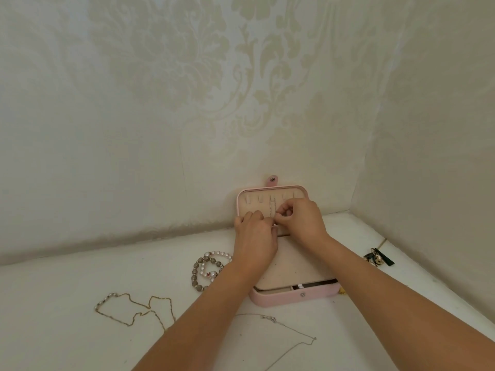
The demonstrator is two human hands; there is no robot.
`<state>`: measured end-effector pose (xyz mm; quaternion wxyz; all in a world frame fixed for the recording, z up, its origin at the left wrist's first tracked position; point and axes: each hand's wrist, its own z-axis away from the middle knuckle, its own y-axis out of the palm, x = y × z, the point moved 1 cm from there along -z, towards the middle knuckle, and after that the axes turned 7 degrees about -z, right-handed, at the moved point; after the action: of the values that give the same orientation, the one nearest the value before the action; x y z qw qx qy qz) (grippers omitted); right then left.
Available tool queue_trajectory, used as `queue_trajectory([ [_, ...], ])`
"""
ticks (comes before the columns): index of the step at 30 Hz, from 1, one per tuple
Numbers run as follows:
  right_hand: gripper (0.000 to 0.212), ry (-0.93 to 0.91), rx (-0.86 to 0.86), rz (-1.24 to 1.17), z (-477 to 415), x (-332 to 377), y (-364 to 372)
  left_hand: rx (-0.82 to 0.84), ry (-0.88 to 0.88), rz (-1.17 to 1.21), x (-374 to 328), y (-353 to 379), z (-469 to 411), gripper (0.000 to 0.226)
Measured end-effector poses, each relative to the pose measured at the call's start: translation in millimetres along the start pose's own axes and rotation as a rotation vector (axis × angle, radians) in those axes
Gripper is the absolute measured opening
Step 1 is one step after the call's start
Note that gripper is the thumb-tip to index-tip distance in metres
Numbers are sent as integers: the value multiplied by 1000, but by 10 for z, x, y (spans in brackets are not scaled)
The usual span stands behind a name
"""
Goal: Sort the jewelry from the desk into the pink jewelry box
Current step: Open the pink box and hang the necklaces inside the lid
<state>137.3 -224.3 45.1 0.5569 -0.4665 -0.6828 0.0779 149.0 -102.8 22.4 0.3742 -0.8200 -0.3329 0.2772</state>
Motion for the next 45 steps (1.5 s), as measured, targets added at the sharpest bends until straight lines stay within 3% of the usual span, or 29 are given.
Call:
queue_trajectory([
  [13, 12, -166, -21, -83, 292, -75, -227, -79, -6, 7, 22, -29, 42, 25],
  [21, 28, -169, 338, 186, 772, 41, -505, 127, -40, 107, 150, -368, 40, 37],
  [25, 33, -165, 445, 213, 1019, 176, -535, 252, -105, 168, 425, -927, 151, 26],
  [32, 40, -178, 529, 242, 1378, 395, -365, 509, -421, -110, 1663, -1567, 838, 21],
  [36, 39, -145, 514, 266, 1478, 481, -318, 493, -534, -2, 1880, -1546, 1172, 26],
  [39, 33, -164, 527, 268, 1536, 505, -335, 421, -544, 40, 1883, -1495, 1278, 5],
  [43, 32, -152, 558, 242, 1609, 546, -388, 570, -461, -76, 1847, -1467, 1304, 20],
  [45, 34, -142, 577, 214, 1642, 589, -411, 557, -438, -40, 1777, -1508, 1290, 20],
])
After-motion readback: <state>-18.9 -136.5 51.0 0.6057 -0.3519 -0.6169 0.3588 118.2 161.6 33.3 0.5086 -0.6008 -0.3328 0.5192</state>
